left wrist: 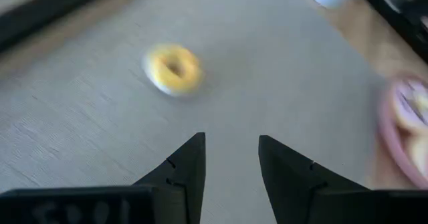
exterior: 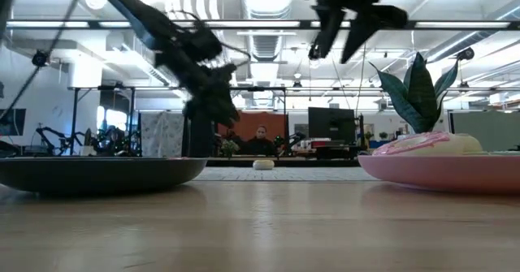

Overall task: Pick & Place donuts
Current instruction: Put the small yellow donut on the black plate

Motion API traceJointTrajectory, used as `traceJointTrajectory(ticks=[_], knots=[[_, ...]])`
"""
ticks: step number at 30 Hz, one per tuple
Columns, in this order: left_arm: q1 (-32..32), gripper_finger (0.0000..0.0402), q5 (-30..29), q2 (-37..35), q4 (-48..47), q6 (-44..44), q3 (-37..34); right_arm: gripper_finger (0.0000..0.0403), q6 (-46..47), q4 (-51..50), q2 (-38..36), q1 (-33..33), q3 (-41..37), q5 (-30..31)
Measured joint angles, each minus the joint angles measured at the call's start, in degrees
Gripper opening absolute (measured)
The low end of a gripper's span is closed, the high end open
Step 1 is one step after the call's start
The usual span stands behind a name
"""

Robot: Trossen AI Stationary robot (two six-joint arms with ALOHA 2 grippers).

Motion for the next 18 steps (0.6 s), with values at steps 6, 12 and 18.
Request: traceJointTrajectory(ticks=[6, 12, 18], knots=[[3.35, 0.0113, 0.51, 15.45, -10.02, 4.50, 16.90, 0.0178, 2.93, 0.34, -5.18, 0.49, -6.04, 1.09], [3.34, 0.0113, -1.12, 28.68, -23.04, 6.22, 35.64, 0.0178, 0.29, 1.32, -7.11, 0.43, -8.82, 1.59], [3.37, 0.0113, -6.95, 36.39, -34.78, 9.22, 47.74, 0.0178, -1.53, 1.44, -8.43, 0.47, -10.64, 2.55]])
